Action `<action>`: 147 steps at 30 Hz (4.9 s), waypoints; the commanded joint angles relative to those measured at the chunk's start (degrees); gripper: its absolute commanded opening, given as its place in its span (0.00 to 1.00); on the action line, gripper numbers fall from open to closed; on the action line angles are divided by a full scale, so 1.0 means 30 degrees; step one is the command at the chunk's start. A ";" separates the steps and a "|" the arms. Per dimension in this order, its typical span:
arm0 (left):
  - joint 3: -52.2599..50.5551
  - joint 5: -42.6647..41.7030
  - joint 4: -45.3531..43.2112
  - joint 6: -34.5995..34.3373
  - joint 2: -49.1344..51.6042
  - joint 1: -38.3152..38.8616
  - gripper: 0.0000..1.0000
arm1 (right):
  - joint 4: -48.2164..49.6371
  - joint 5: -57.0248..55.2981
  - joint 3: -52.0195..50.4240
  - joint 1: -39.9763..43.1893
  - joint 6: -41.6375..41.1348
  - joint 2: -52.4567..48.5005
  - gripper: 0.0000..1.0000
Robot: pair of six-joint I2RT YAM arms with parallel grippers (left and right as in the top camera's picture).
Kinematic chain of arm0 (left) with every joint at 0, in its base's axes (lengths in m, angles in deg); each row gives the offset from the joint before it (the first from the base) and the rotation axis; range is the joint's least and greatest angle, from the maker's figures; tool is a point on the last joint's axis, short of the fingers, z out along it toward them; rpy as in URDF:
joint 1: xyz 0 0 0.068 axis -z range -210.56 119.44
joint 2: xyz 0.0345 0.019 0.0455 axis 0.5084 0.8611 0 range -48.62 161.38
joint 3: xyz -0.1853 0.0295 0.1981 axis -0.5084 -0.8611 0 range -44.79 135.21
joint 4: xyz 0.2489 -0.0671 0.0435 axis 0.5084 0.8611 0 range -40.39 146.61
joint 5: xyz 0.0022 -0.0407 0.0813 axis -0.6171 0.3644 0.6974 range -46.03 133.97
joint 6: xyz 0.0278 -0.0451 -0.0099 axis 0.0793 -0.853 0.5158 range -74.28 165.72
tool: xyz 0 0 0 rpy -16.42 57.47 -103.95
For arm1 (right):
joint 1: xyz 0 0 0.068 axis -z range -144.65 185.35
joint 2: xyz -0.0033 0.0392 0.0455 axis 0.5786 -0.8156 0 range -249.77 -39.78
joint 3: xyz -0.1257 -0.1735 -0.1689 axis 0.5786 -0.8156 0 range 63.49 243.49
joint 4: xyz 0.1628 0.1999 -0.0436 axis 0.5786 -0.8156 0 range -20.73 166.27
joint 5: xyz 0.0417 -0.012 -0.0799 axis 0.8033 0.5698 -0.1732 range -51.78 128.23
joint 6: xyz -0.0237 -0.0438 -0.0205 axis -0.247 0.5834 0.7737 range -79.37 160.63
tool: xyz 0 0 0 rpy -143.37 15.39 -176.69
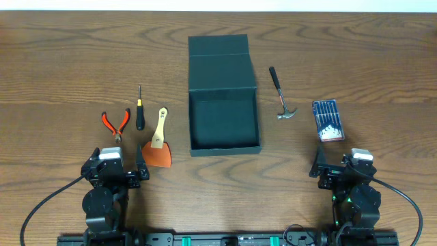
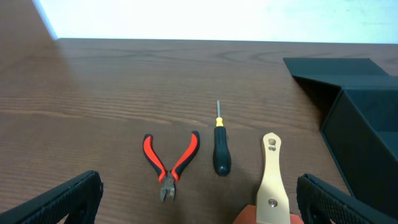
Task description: Pack container
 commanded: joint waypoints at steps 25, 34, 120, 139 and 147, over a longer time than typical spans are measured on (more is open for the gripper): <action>-0.0481 -0.0204 0.0051 -0.0022 -0.0131 0.0044 0.98 | 0.0029 0.5661 -0.0087 -0.0219 0.0080 0.0153 0.99; -0.0481 -0.0204 0.0051 -0.0022 -0.0131 0.0044 0.98 | 0.0029 0.5661 -0.0087 -0.0219 0.0080 0.0153 0.99; -0.0481 -0.0204 0.0051 -0.0022 -0.0131 0.0044 0.98 | -1.1504 0.0299 2.3256 0.2419 0.6615 -3.2232 0.99; -0.0481 -0.0204 0.0051 -0.0022 -0.0131 0.0044 0.98 | -0.8772 0.1260 2.3256 0.2812 0.8502 -3.7915 0.99; -0.0481 -0.0204 0.0051 -0.0022 -0.0131 0.0044 0.98 | -0.8160 0.1741 2.3256 0.2688 0.7337 -3.9015 0.99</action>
